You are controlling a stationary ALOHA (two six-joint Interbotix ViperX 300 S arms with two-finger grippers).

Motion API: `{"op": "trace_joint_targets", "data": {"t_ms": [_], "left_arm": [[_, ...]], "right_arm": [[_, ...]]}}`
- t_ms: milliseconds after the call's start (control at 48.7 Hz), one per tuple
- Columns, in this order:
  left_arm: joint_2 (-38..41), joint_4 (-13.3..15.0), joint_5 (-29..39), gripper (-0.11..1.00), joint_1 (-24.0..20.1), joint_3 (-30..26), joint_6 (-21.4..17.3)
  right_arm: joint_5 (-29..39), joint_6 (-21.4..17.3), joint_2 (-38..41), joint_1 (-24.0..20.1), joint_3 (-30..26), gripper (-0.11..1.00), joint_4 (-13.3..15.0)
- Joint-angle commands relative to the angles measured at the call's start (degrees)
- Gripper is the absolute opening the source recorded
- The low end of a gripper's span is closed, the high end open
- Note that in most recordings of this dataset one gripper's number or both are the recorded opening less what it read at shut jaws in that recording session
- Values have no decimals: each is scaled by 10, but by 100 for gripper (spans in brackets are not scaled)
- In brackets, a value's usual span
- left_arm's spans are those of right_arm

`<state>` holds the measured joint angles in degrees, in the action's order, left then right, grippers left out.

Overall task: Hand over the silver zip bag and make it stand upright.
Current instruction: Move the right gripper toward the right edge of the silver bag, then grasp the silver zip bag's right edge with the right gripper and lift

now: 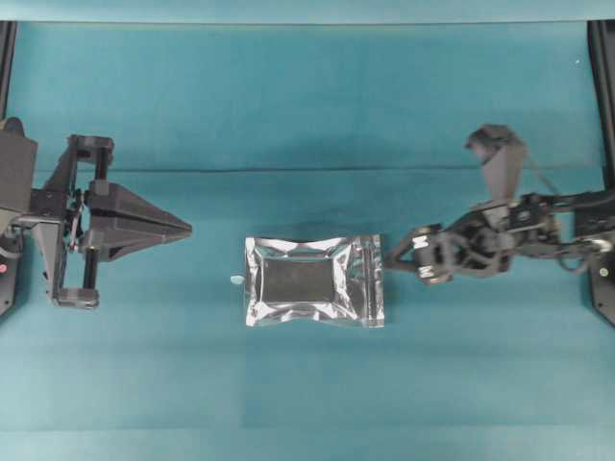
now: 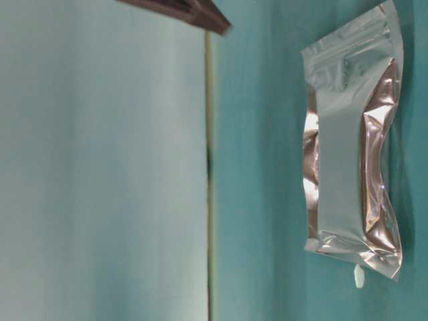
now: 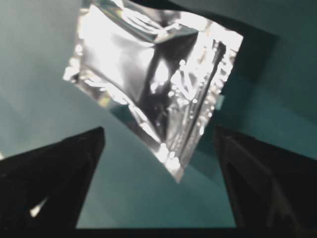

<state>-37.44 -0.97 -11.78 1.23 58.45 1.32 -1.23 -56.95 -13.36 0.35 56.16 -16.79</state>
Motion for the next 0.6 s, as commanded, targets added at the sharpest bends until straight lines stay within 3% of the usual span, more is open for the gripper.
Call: {"op": "trace_joint_targets", "data": {"t_ms": [0, 575], "left_arm": [[-2, -1, -3, 13, 0, -12, -2], [0, -1, 4, 14, 0, -13, -2]], "right_arm": [[-5, -4, 28, -2, -22, 99, 0], [-97, -28, 147, -1, -42, 99, -2]]}}
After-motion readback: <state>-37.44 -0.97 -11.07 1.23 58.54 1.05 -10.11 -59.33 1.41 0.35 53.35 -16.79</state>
